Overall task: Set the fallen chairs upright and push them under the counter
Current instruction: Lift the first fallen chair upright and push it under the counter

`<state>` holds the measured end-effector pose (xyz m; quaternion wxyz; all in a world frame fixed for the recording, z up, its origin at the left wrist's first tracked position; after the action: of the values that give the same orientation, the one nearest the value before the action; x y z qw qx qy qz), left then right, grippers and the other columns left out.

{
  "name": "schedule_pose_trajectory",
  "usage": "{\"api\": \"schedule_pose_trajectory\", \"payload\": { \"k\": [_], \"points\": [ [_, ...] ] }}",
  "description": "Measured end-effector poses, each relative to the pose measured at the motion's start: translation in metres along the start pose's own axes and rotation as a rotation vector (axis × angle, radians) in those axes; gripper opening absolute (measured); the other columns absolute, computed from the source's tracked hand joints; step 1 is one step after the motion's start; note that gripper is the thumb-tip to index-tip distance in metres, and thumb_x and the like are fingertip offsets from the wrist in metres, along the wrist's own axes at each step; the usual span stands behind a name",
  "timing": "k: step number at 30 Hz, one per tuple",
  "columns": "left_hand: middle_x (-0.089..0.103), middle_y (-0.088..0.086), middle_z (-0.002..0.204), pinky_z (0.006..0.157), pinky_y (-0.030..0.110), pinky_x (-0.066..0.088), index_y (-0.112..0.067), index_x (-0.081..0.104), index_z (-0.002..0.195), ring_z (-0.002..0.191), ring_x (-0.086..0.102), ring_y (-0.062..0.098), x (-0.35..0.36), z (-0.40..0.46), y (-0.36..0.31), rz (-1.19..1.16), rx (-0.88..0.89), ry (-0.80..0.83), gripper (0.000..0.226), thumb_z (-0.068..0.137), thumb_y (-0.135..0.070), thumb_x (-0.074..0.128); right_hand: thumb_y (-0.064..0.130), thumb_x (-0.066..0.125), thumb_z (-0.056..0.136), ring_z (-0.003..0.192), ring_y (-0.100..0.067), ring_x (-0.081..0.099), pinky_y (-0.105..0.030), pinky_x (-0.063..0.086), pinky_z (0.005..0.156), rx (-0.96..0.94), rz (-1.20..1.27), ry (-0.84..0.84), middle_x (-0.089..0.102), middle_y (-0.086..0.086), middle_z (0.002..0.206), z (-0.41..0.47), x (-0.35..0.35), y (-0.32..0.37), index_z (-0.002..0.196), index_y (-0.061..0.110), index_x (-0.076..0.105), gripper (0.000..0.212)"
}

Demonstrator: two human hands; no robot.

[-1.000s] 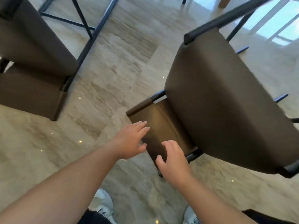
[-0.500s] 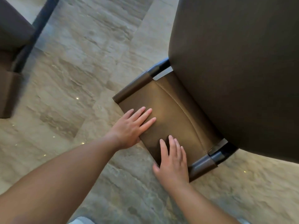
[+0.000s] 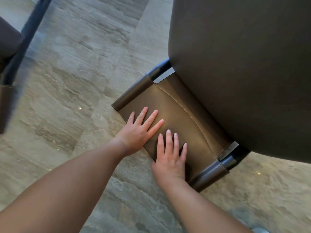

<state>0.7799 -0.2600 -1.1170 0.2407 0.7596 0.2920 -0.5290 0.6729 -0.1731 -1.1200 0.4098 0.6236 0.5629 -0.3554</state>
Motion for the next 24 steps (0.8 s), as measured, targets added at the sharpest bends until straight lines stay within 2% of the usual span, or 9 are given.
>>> {"api": "schedule_pose_trajectory", "payload": {
  "k": [3, 6, 8, 10, 13, 17, 21, 24],
  "points": [
    [-0.006, 0.02, 0.164, 0.11, 0.068, 0.027, -0.018, -0.012, 0.155, 0.147, 0.002, 0.051, -0.002, -0.001, 0.0, 0.025, 0.009, 0.021, 0.065, 0.095, -0.021, 0.013, 0.032, 0.055, 0.094, 0.136, -0.031, -0.037, -0.058, -0.03, 0.103, 0.05, 0.036, 0.02, -0.026, -0.011, 0.158, 0.0, 0.001, 0.001, 0.15, 0.016, -0.022, 0.096],
    [-0.006, 0.02, 0.164, 0.109, 0.067, 0.027, -0.018, -0.012, 0.155, 0.147, 0.002, 0.051, -0.005, -0.002, 0.0, 0.047, 0.011, 0.026, 0.064, 0.097, -0.022, 0.013, 0.023, 0.058, 0.091, 0.133, -0.032, -0.042, -0.06, -0.028, 0.102, 0.062, 0.067, 0.02, -0.036, -0.011, 0.153, 0.0, 0.0, 0.003, 0.144, 0.019, -0.034, 0.107],
    [-0.005, 0.02, 0.164, 0.109, 0.066, 0.028, -0.018, -0.012, 0.155, 0.147, 0.004, 0.051, -0.007, -0.002, 0.0, 0.051, 0.011, 0.017, 0.065, 0.1, -0.023, 0.022, 0.022, 0.062, 0.088, 0.132, -0.033, -0.043, -0.061, -0.028, 0.101, 0.068, 0.075, 0.011, -0.041, -0.011, 0.15, -0.001, -0.001, 0.004, 0.137, 0.02, -0.045, 0.118],
    [-0.006, 0.02, 0.164, 0.109, 0.064, 0.03, -0.019, -0.014, 0.155, 0.147, 0.005, 0.05, -0.009, -0.003, 0.0, 0.053, 0.012, 0.025, 0.073, 0.102, -0.023, 0.036, 0.021, 0.064, 0.086, 0.132, -0.031, -0.044, -0.06, -0.027, 0.102, 0.061, 0.089, 0.019, -0.043, -0.009, 0.149, -0.002, -0.004, 0.002, 0.134, 0.022, -0.048, 0.122],
    [-0.009, 0.019, 0.164, 0.11, 0.062, 0.031, -0.019, -0.024, 0.151, 0.148, 0.003, 0.049, -0.017, -0.007, -0.001, 0.061, 0.015, 0.058, 0.088, 0.1, -0.023, 0.048, 0.027, 0.065, 0.086, 0.132, -0.028, -0.043, -0.059, -0.025, 0.104, 0.034, 0.094, 0.042, -0.039, -0.006, 0.151, -0.007, -0.011, -0.002, 0.143, 0.025, -0.034, 0.115],
    [-0.008, 0.018, 0.164, 0.111, 0.061, 0.03, -0.021, -0.031, 0.146, 0.148, 0.003, 0.048, -0.039, -0.015, -0.004, 0.068, 0.022, 0.083, 0.094, 0.098, -0.023, 0.05, 0.029, 0.064, 0.085, 0.133, -0.028, -0.042, -0.055, -0.032, 0.101, 0.001, 0.099, 0.045, -0.034, -0.005, 0.154, -0.018, -0.029, -0.006, 0.147, 0.027, -0.023, 0.107],
    [-0.008, 0.014, 0.165, 0.113, 0.059, 0.027, -0.023, -0.031, 0.147, 0.149, 0.001, 0.045, -0.083, -0.028, -0.007, 0.063, 0.007, 0.113, 0.096, 0.096, -0.02, 0.051, 0.021, 0.062, 0.086, 0.139, -0.028, -0.034, -0.057, -0.014, 0.112, -0.031, 0.154, 0.055, -0.03, -0.001, 0.156, -0.04, -0.071, -0.009, 0.149, 0.029, -0.016, 0.101],
    [-0.009, 0.013, 0.165, 0.114, 0.059, 0.024, -0.022, -0.025, 0.15, 0.149, -0.001, 0.044, -0.135, -0.041, -0.016, 0.057, 0.021, 0.144, 0.091, 0.098, -0.021, 0.049, 0.017, 0.063, 0.086, 0.146, -0.029, -0.024, -0.057, -0.006, 0.115, -0.039, 0.181, 0.08, -0.025, -0.001, 0.159, -0.068, -0.122, -0.015, 0.151, 0.029, -0.012, 0.1]
  ]
}}
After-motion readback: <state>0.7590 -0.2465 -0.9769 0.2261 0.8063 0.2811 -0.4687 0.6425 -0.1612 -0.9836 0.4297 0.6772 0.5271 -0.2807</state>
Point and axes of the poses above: each hand's wrist, its own z-axis towards the middle knuckle, its own x-axis out of the palm, y = z × x, the point moved 5 cm from there along z, towards the middle knuckle
